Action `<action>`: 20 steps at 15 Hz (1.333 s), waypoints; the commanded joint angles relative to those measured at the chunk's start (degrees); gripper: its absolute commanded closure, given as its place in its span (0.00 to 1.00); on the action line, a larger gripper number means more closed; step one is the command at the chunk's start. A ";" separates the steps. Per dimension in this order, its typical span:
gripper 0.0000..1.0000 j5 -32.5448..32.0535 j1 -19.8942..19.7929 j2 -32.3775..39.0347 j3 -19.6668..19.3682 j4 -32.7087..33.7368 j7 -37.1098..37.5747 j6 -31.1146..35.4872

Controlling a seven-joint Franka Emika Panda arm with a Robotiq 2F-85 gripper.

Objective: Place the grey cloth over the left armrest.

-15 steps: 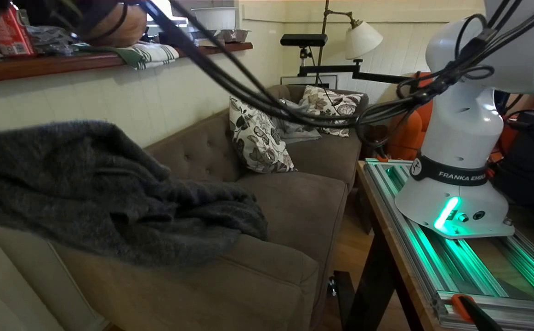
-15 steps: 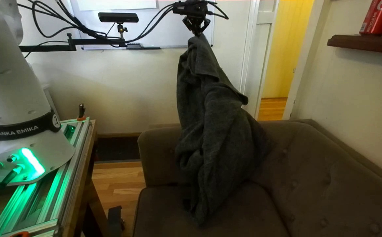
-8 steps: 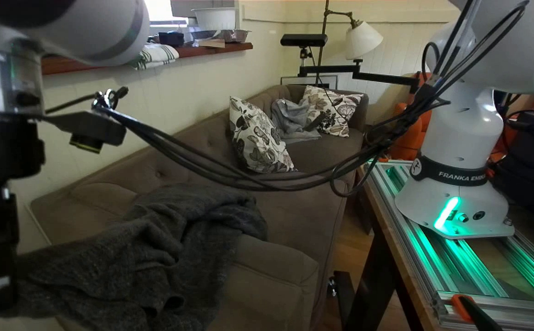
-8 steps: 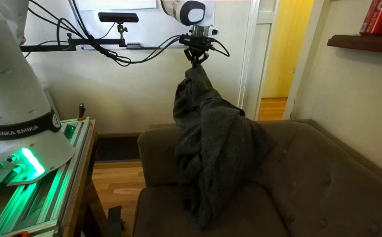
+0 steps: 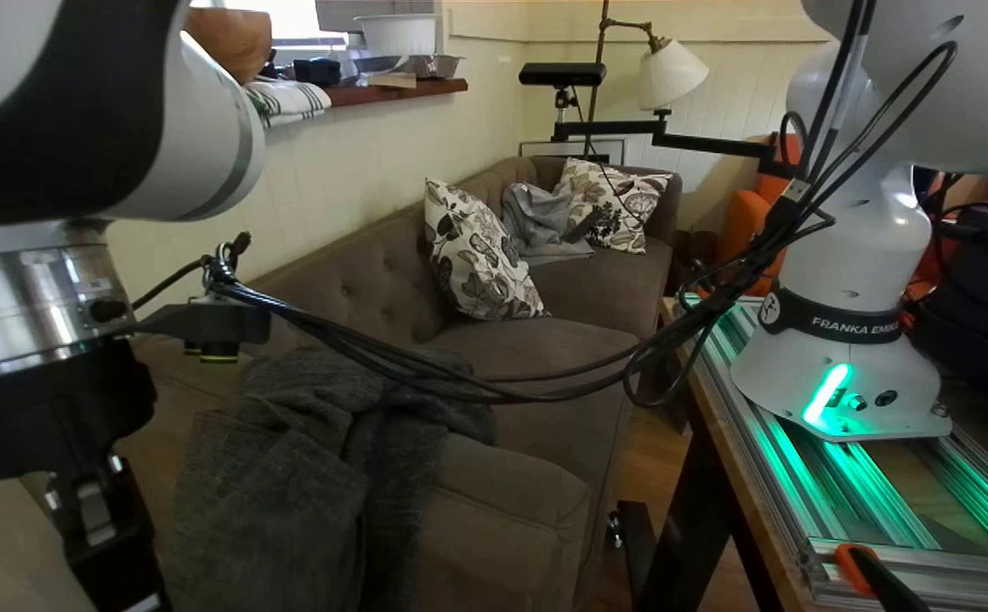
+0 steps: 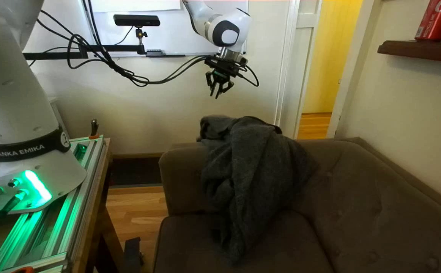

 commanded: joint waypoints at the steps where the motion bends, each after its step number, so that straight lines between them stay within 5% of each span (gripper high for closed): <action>1: 0.42 -2.31 0.92 -2.44 -0.77 2.40 7.01 2.62; 7: 0.02 -9.13 -1.69 -11.93 -7.97 -1.04 14.18 8.57; 15: 0.00 -23.83 -4.08 -26.49 -19.33 -15.12 28.46 0.25; 19: 0.00 -21.88 -7.49 -35.67 -19.40 -23.43 28.92 -11.87; 20: 0.00 -23.21 -7.28 -29.14 -18.71 -16.87 28.51 -8.75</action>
